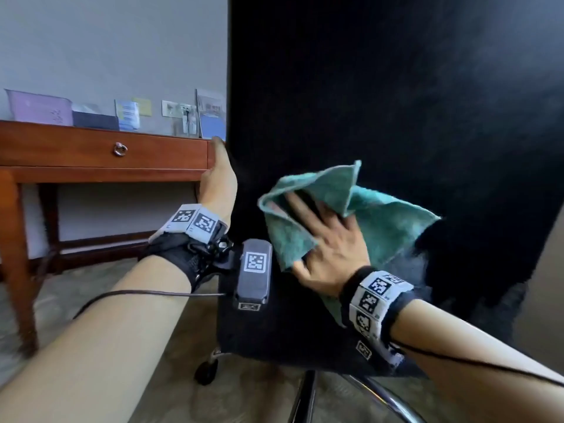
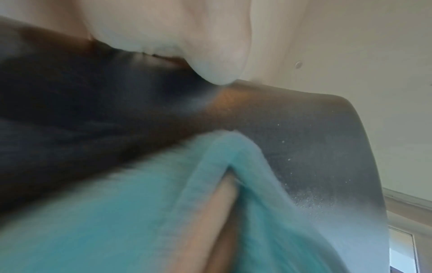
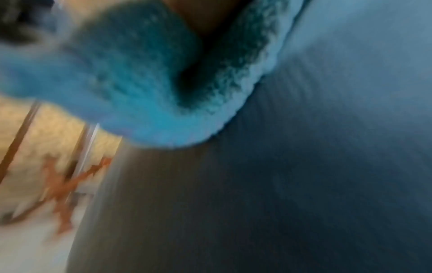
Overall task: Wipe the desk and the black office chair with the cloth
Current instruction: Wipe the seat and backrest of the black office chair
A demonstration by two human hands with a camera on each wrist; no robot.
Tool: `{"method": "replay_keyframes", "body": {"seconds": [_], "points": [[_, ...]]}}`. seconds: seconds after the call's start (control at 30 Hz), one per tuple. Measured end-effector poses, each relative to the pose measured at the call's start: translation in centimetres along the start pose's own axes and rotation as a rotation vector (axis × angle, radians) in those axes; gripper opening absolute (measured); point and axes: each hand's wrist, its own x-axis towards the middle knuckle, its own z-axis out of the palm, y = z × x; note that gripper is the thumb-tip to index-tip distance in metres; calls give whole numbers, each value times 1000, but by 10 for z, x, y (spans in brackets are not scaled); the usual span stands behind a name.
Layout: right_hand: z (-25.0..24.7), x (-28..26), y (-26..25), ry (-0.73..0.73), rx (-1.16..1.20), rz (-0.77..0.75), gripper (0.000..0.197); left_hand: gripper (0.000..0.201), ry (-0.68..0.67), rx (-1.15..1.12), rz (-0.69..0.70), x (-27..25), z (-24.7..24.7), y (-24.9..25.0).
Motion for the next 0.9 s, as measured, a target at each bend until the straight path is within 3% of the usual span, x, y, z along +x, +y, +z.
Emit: {"method": "replay_keyframes", "body": {"seconds": [0.07, 0.1, 0.17, 0.27, 0.37, 0.43, 0.5, 0.57, 0.63, 0.73, 0.83, 0.9], "points": [[20, -25, -13, -150, 130, -279, 52, 80, -35, 48, 20, 1, -10, -15], [21, -27, -11, -217, 226, -305, 47, 78, -58, 75, 8, 1, -15, -23], [12, -8, -2, -249, 334, -201, 40, 94, -123, 58, -29, 1, -25, -43], [-5, 48, 13, 71, 180, -63, 34, 96, -246, -11, -85, 5, -31, -60], [6, 65, -5, 137, 23, 17, 47, 62, -328, -85, -107, 5, -34, -58], [28, 42, -40, 145, 35, -87, 50, 66, -376, -161, -141, 7, -42, -63], [62, -1, -73, -28, 248, -265, 47, 81, -402, -159, -186, 13, -53, -73], [92, -31, -80, -349, 479, -189, 36, 82, -389, -194, -224, 23, -61, -82], [99, -31, -65, -473, 402, -142, 39, 81, -335, -192, -226, 18, -67, -85], [67, 29, -36, -281, 292, -128, 40, 106, -353, -213, -327, 28, -75, -109], [38, 86, -22, 54, 157, -227, 39, 78, -316, -237, -368, 25, -85, -122], [55, 80, -44, 78, 32, -140, 47, 79, -380, -268, -412, 24, -92, -136]]}}
